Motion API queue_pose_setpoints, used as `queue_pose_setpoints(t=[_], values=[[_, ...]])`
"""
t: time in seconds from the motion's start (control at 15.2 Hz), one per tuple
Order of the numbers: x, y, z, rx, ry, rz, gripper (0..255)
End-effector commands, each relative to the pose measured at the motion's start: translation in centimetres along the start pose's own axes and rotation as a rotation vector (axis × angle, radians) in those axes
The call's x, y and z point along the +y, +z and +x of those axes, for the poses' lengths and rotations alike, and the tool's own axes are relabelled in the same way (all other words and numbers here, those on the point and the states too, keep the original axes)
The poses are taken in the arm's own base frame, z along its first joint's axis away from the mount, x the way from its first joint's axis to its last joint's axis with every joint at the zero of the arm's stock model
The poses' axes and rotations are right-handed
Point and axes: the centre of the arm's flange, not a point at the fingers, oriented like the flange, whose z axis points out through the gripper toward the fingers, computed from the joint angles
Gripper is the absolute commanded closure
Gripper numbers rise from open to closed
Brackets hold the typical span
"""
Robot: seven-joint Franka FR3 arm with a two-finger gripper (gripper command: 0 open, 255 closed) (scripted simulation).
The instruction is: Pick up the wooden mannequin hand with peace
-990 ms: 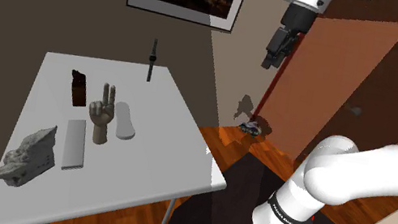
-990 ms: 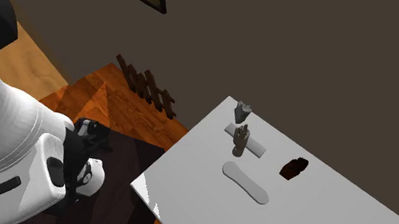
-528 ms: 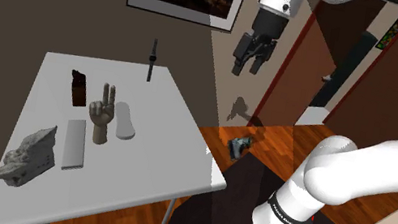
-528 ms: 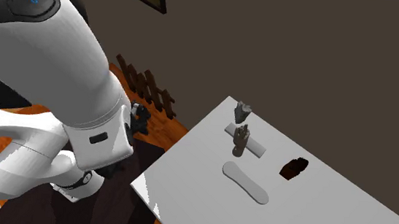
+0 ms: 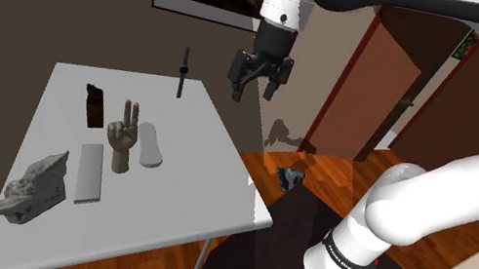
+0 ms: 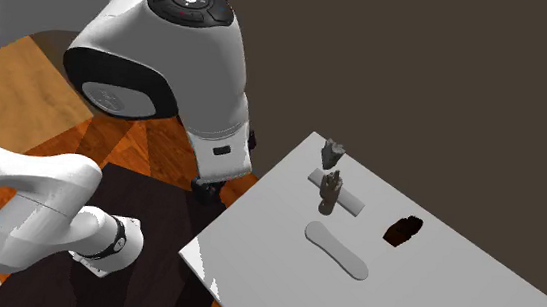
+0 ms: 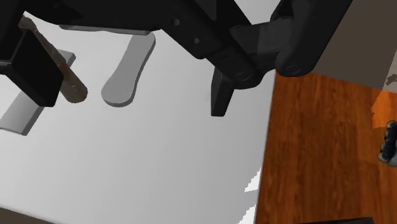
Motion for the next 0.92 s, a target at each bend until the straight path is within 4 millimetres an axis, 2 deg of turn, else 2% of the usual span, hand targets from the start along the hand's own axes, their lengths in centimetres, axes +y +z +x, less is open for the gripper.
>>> queue_pose_setpoints(t=[0.0, 0.4, 0.86], values=[[-2.4, 1.0, 0.9, 0.001, 0.039, -0.010, 0], [-9.3, 4.5, 4.2, 0.000, 0.146, -0.043, 0], [-16.6, 8.8, 8.9, -0.001, 0.270, -0.081, 0]])
